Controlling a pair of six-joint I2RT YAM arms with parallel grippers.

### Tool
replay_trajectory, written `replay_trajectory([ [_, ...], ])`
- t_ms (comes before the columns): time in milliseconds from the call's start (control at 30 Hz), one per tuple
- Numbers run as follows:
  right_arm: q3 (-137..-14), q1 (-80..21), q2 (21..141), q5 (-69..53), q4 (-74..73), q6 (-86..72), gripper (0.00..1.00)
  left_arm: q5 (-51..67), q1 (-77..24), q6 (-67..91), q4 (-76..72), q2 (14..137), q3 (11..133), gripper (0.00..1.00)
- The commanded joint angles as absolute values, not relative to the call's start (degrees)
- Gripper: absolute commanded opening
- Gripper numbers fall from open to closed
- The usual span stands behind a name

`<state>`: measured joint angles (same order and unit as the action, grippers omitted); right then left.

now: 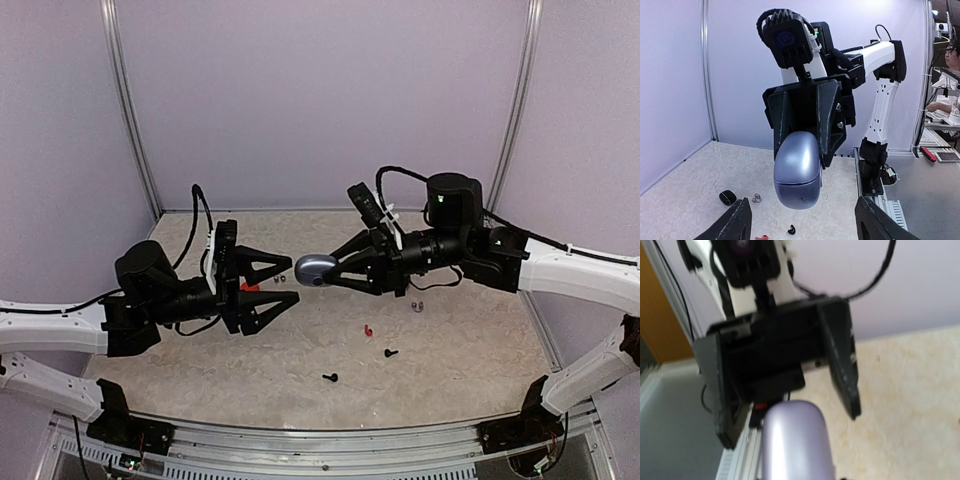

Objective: Insert the wireless bluetooth earbuds into the charging case
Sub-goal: Pass from the right arm to the left

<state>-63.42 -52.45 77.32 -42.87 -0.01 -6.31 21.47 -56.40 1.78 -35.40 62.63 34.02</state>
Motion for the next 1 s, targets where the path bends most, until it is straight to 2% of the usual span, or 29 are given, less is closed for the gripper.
replay_trajectory([
  [0, -61.2, -52.9, 75.4, -44.6, 14.1, -11.2, 0.1, 19.0, -57.5, 3.9, -41.4, 63.5, 34.2, 0.69],
  [267, -59.1, -53.5, 75.0, -44.7, 18.6, -12.6, 0.1, 18.4, -59.3, 6.3, -46.6, 66.6, 34.8, 0.57],
  [533, -58.7, -54.9, 75.2, -42.3, 18.3, -11.0, 0.1, 18.7, -59.6, 5.7, -44.5, 69.2, 37.7, 0.5],
  [967, -57.7, -55.5, 74.5, -40.0, 18.8, -10.4, 0.1, 19.8, -60.0, 7.5, -48.3, 70.9, 38.2, 0.49],
])
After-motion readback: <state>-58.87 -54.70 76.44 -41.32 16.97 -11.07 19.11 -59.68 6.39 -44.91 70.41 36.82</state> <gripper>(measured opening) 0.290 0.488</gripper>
